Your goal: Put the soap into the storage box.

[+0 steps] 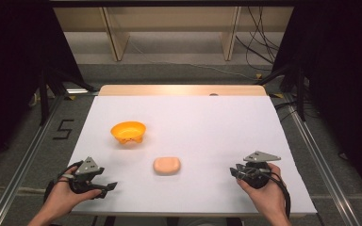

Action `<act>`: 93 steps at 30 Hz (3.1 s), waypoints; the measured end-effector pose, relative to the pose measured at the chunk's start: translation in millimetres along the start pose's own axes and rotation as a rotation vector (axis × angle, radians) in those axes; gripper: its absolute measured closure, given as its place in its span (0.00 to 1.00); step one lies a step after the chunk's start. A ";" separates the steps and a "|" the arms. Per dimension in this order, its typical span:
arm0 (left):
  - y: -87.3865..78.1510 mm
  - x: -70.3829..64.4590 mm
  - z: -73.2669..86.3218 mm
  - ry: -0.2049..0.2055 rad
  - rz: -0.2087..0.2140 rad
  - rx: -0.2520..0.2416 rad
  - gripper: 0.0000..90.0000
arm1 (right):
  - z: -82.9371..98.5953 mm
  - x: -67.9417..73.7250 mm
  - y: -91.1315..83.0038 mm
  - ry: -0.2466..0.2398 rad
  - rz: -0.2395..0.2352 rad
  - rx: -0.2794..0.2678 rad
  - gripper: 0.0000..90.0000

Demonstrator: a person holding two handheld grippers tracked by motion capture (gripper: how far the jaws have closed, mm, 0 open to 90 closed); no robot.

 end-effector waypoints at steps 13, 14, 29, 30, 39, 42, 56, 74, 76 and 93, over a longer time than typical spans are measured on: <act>-9.3 -9.4 -15.3 0.064 0.071 0.064 0.32 | 8.8 -12.6 -6.8 -0.006 0.056 0.031 0.72; -11.0 -9.5 -20.1 0.105 0.086 0.096 0.32 | 7.9 -16.7 -5.6 -0.037 0.061 0.021 0.71; -8.8 -22.6 -64.9 0.355 0.191 0.215 0.28 | 9.4 -16.0 -3.5 0.002 0.052 0.030 0.64; -7.2 -24.3 -67.2 0.366 0.197 0.218 0.28 | 9.3 -16.3 -3.5 0.000 0.055 0.029 0.64; 7.7 -37.6 -81.2 0.439 0.232 0.257 0.27 | 10.3 -16.2 -2.3 -0.005 0.066 0.023 0.62; 13.6 -39.9 -89.1 0.441 0.235 0.258 0.27 | 7.1 -17.6 -1.1 -0.051 0.050 0.005 0.61; 30.5 -45.7 -105.3 0.449 0.230 0.298 0.24 | 6.1 -16.3 -1.0 -0.037 0.056 -0.008 0.60; 49.8 -51.5 -123.5 0.480 0.250 0.353 0.22 | 7.5 -17.4 -2.6 -0.019 0.065 0.003 0.59; 51.5 -51.5 -124.7 0.490 0.248 0.364 0.22 | 7.3 -17.8 -2.5 -0.020 0.066 0.001 0.59; 70.1 -61.4 -133.1 0.550 0.271 0.435 0.20 | 9.2 -15.7 -1.4 0.016 0.057 0.014 0.59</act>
Point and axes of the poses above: each handheld gripper's, and its own axes: y roughly forward along the jaws, z roughly out of its underside, x roughly to its left, the point moved 9 cm from there along y, roughly forward along the jaws, and after that the axes turned 2 degrees about y, right-handed, at the moved point
